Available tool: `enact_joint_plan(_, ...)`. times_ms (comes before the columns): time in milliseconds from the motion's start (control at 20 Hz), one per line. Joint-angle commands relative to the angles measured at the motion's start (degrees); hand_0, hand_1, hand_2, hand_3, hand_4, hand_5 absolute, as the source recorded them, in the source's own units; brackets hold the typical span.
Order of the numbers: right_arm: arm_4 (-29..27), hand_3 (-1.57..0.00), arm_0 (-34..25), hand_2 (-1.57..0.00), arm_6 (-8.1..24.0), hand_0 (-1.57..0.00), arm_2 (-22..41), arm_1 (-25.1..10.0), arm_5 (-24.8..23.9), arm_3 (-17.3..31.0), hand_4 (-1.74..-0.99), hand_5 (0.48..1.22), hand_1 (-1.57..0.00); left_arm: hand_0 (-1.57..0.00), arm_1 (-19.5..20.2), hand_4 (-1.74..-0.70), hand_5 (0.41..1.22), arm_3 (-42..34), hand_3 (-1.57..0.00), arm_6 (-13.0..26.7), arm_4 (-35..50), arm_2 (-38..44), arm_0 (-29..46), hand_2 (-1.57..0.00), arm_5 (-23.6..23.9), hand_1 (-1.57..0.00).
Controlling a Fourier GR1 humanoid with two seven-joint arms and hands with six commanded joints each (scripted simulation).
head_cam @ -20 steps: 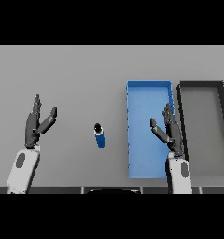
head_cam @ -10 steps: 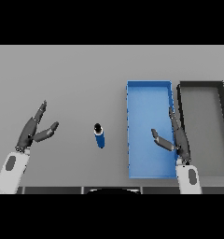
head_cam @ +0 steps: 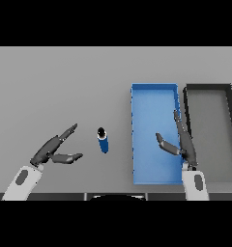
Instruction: Pick up the blue pipe and place it into the blue bin.
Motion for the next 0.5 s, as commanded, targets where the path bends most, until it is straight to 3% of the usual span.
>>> enact_joint_plan(0,0.0,0.0,-0.4,0.0,0.7,0.0,0.0,0.3,-0.2,0.3,-1.182,0.618,0.0,0.0,-0.8,-1.13,0.475,-0.6,0.0,0.5,-1.2,-1.5,0.0,0.0,0.1,0.0)
enact_joint_plan(50,-0.3,0.0,0.3,0.0,0.8,0.0,-0.1,-0.1,0.2,-0.2,-1.189,0.619,0.0,0.0,-1.9,-1.14,0.464,-0.4,0.0,2.0,-1.6,-2.5,-1.0,0.0,-0.1,0.0)
enact_joint_plan(450,-0.9,0.0,0.1,0.0,0.5,0.0,-0.4,0.2,0.5,0.5,-1.211,0.622,0.0,0.0,-10.8,-1.16,0.46,4.8,0.0,0.7,-5.7,-6.9,-4.6,0.0,1.3,0.0)
